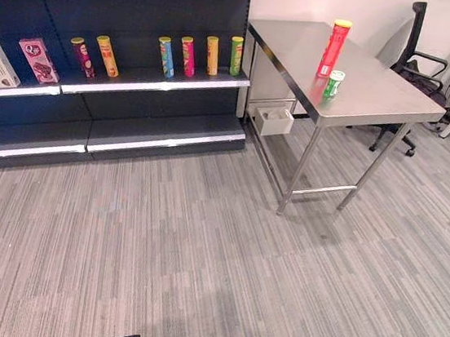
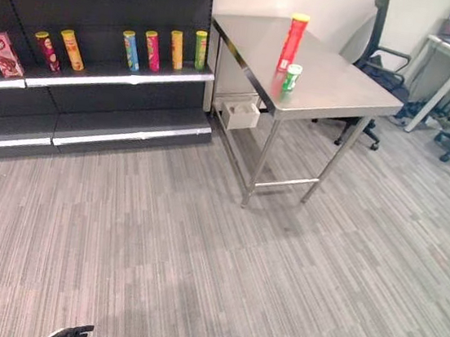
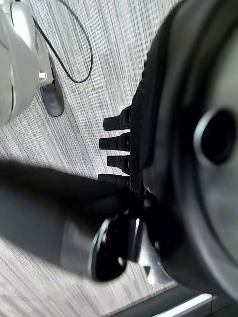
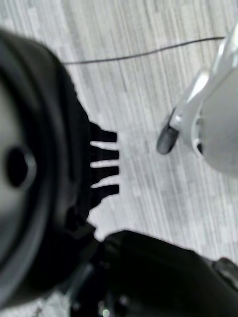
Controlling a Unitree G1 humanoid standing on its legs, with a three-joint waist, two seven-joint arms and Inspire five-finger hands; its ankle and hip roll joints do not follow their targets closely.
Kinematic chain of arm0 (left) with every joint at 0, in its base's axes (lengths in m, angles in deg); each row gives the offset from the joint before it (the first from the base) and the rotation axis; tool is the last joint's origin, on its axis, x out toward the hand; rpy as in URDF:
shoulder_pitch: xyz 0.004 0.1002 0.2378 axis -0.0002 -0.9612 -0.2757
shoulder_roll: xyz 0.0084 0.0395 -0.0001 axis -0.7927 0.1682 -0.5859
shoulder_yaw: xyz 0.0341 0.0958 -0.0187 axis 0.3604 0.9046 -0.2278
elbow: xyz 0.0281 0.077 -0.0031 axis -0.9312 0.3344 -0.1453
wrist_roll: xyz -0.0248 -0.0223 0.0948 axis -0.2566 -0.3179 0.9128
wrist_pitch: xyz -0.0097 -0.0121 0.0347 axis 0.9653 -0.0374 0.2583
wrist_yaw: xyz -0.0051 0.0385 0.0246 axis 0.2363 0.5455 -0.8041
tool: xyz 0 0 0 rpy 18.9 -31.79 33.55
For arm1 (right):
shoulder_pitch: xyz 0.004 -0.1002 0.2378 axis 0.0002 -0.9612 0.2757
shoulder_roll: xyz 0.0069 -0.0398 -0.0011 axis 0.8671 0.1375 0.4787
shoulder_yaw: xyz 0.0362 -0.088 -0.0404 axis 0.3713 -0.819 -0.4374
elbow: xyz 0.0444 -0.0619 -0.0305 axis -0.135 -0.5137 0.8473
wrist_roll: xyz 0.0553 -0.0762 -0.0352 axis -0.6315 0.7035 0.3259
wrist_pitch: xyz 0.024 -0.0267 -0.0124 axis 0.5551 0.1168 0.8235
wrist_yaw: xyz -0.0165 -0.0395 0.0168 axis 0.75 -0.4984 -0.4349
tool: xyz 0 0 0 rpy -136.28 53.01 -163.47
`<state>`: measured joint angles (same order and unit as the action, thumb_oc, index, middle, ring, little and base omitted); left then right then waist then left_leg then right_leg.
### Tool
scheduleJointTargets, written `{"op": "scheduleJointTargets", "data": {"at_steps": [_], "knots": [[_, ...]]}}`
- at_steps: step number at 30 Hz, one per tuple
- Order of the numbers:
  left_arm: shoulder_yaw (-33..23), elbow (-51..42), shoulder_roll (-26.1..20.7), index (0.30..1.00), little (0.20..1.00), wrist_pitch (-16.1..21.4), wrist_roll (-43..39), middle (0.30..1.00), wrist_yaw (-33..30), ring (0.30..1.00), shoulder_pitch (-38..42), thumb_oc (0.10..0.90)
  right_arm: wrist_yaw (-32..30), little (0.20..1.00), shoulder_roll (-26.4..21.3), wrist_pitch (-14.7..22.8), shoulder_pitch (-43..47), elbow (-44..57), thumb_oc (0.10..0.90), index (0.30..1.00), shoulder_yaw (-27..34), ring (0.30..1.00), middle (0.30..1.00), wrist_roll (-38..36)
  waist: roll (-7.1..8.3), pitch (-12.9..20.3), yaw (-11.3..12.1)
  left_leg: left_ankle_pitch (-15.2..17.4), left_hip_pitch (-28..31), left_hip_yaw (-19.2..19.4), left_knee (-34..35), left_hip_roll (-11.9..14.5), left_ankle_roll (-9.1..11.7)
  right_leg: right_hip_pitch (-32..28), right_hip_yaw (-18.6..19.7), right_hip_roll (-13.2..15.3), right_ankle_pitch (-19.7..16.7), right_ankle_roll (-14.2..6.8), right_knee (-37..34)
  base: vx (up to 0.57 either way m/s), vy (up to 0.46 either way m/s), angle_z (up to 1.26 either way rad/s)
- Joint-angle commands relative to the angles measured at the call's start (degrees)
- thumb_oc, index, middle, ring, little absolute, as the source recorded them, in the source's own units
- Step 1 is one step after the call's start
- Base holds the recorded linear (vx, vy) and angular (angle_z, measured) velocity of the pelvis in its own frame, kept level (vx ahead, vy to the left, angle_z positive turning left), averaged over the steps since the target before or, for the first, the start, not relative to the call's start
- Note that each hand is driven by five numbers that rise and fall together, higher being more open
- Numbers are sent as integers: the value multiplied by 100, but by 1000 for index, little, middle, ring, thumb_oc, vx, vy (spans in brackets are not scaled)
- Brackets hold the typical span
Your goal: Put the goods on the table back onto the shelves and tidy them up.
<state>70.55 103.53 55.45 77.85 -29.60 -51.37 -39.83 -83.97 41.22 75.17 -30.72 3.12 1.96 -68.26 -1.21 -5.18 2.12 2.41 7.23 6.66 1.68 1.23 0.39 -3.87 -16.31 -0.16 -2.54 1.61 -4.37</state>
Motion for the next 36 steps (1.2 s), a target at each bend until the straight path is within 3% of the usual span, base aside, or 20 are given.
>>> {"op": "scheduleJointTargets", "data": {"at_steps": [1,25,30,32,33,35,36], "knots": [[31,121,-194,900,900,256,27,900,-14,900,289,800,8,900,-173,187,285,-120,800,900,-7,900,900,-82,237,25,4,-141,82,100,332,193,316,-329,101,611,45,-909,-63,0,0,0],[71,88,-178,900,900,222,-90,900,2,900,369,800,59,900,-176,132,204,-211,800,900,-102,900,900,5,236,-168,-42,-196,19,44,217,319,374,-241,237,458,126,-792,-63,11,-26,0],[91,-121,-217,900,900,203,-293,900,0,900,450,800,56,900,-234,144,256,-215,800,900,-138,900,900,-37,330,-330,-12,-63,-422,-103,-522,449,468,-174,231,330,215,-651,-63,16,-120,2],[191,-151,-219,900,900,209,-322,900,-35,900,587,800,22,900,-241,159,302,-208,800,900,-123,900,900,-127,397,-508,-34,-218,-983,-266,-1452,501,576,-185,222,249,267,-508,-46,-3,-142,13],[190,-151,-219,900,900,209,-322,900,-35,900,587,800,22,900,-241,159,302,-208,800,900,-123,900,900,-127,396,-505,-36,-216,-988,-269,-1456,502,576,-183,220,248,267,-508,-46,18,-87,30],[246,-226,-222,900,900,216,-414,900,-129,900,713,800,-38,900,-282,164,380,-166,800,900,-180,900,900,-153,446,-708,13,-511,-1620,-499,-2375,475,566,-273,169,185,352,-397,-27,70,-109,22],[225,-223,-199,900,900,233,-493,900,-152,900,753,800,-43,900,-295,160,398,-165,800,900,-181,900,900,-170,448,-717,36,-462,-1824,-523,-2303,404,516,-299,129,184,386,-409,-44,81,-59,26]]}}
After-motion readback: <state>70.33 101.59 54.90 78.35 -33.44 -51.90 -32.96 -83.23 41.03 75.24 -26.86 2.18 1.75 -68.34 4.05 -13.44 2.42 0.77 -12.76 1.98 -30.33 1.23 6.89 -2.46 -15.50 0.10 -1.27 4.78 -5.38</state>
